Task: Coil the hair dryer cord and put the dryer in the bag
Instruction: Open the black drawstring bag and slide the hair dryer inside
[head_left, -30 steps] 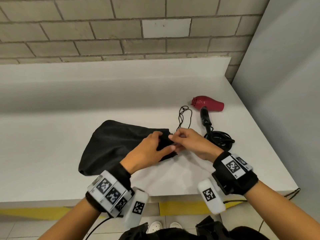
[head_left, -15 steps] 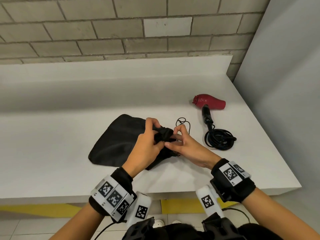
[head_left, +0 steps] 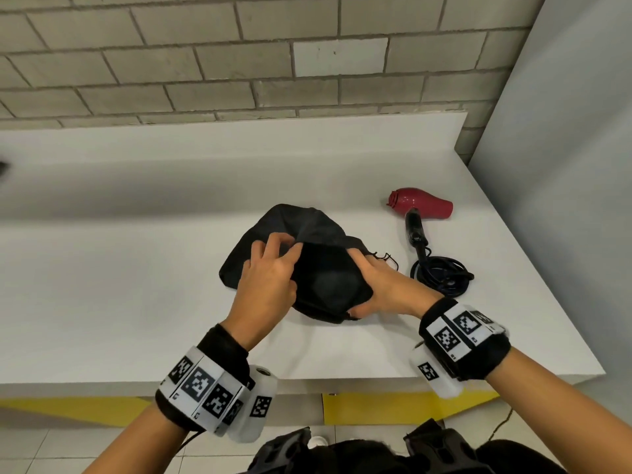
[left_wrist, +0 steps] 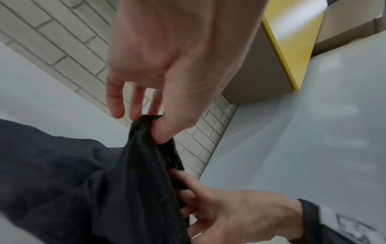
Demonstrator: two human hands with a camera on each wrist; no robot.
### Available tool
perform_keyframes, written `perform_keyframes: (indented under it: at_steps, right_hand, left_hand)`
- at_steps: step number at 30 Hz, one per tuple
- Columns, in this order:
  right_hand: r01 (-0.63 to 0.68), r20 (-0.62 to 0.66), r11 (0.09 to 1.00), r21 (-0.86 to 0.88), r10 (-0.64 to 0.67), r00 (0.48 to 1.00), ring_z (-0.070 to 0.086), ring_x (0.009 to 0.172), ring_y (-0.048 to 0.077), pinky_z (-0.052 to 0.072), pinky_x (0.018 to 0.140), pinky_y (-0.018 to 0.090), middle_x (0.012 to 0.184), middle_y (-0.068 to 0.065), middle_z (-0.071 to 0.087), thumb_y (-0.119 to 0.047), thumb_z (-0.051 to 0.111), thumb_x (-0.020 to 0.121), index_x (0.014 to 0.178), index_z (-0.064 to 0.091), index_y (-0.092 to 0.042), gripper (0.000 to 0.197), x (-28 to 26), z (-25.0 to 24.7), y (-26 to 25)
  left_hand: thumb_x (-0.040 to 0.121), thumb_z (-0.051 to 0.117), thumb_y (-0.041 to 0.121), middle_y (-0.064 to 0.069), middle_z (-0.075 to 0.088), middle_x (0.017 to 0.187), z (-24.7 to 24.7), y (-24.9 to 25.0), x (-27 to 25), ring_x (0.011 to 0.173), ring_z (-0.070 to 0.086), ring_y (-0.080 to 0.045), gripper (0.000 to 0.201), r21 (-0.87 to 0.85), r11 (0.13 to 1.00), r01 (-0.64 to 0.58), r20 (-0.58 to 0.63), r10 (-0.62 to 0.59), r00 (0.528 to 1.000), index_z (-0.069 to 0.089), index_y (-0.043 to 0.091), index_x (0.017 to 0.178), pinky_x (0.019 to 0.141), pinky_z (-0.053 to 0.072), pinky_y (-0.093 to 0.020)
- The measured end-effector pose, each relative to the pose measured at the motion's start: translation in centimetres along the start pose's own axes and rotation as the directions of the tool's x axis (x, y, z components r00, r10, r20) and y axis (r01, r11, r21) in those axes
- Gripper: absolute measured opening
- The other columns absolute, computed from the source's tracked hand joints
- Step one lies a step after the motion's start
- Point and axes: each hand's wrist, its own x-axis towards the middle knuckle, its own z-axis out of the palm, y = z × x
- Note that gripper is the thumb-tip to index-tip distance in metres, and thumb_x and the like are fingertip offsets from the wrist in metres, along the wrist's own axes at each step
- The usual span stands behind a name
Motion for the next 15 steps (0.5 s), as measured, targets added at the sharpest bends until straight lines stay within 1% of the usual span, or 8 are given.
perform_keyframes:
  at_steps: [4,6,7,9,11,13,14,15]
  right_hand:
    - [0.063,0.074,0.998,-0.017,-0.061,0.995,0.037,0.126,0.025,0.043,0.102,0.045,0.141,0.007,0.036,-0.03,0.081,0.058,0.145,-0.003,-0.041,0.121,2.4,-1.0,-0.2]
    - [0.116,0.104,0.992,-0.056,-0.109,0.989,0.04,0.124,0.023,0.042,0.103,0.041,0.14,0.006,0.041,-0.031,0.079,0.061,0.145,0.011,-0.039,0.109,3.4,-1.6,-0.7]
    - [0.131,0.099,0.988,-0.082,-0.123,0.988,0.042,0.123,0.023,0.042,0.104,0.039,0.138,0.005,0.045,-0.032,0.077,0.065,0.143,0.025,-0.036,0.094,3.8,-2.0,-0.8]
    - [0.156,-0.002,0.986,-0.062,-0.156,0.988,0.052,0.117,0.019,0.043,0.102,0.037,0.125,0.002,0.059,-0.033,0.072,0.077,0.126,0.056,-0.027,0.052,3.7,-3.1,-0.9]
    - [0.172,-0.239,0.982,0.082,-0.148,0.96,0.059,0.107,0.011,0.045,0.099,0.037,0.112,-0.004,0.068,-0.03,0.064,0.086,0.109,0.067,-0.022,0.024,2.5,-4.0,-0.5]
    - [0.044,-0.501,0.988,0.146,0.035,0.865,0.055,0.111,0.016,0.042,0.101,0.043,0.117,0.0,0.064,-0.032,0.057,0.091,0.112,0.061,-0.018,0.026,0.8,-4.7,0.6]
    - [-0.133,-0.557,0.984,0.122,0.178,0.811,0.049,0.118,0.024,0.038,0.102,0.047,0.127,0.005,0.056,-0.039,0.053,0.091,0.121,0.052,-0.016,0.038,-0.2,-4.8,1.4]
    - [-0.333,-0.535,0.937,0.101,0.334,0.776,0.039,0.125,0.032,0.033,0.103,0.051,0.137,0.009,0.044,-0.048,0.048,0.091,0.132,0.04,-0.016,0.053,-1.1,-4.8,2.0]
  left_hand:
    - [0.069,0.048,-0.016,-0.01,0.024,0.153,-0.4,0.3,0.9,0.131,0.026,-0.032,0.073,-0.044,0.999,-0.022,0.048,0.024,0.999,0.039,0.008,0.138,0.095,0.041,-0.047]
    - [0.069,0.046,-0.017,-0.008,0.02,0.155,-0.5,0.5,1.6,0.133,0.024,-0.03,0.071,-0.044,0.998,-0.037,0.048,0.04,0.998,0.038,0.004,0.137,0.095,0.04,-0.046]
    - [0.07,0.046,-0.017,-0.008,0.018,0.156,-0.7,0.5,2.0,0.133,0.023,-0.03,0.07,-0.05,0.998,-0.041,0.049,0.044,0.998,0.037,0.003,0.136,0.096,0.04,-0.045]
    - [0.072,0.045,-0.017,-0.01,0.014,0.157,-0.9,0.6,2.7,0.136,0.021,-0.03,0.068,-0.078,0.997,-0.027,0.06,0.032,0.998,0.035,0.0,0.137,0.101,0.036,-0.043]
    - [0.075,0.043,-0.017,-0.013,0.008,0.158,-1.1,0.6,3.3,0.141,0.016,-0.03,0.067,-0.105,0.994,-0.002,0.084,0.011,0.996,0.029,-0.003,0.14,0.108,0.031,-0.04]
    - [0.079,0.041,-0.017,-0.014,0.003,0.158,-1.1,0.8,3.8,0.144,0.009,-0.029,0.068,-0.125,0.992,0.017,0.12,-0.002,0.993,0.022,-0.003,0.143,0.113,0.024,-0.036]
    - [0.08,0.04,-0.017,-0.013,0.002,0.158,-1.1,0.9,4.0,0.144,0.007,-0.028,0.069,-0.134,0.991,0.023,0.135,-0.005,0.991,0.019,-0.003,0.144,0.113,0.021,-0.033]
    - [0.08,0.04,-0.017,-0.013,0.001,0.158,-1.0,1.0,4.2,0.144,0.005,-0.028,0.07,-0.144,0.989,0.029,0.145,-0.008,0.989,0.017,-0.002,0.145,0.112,0.019,-0.031]
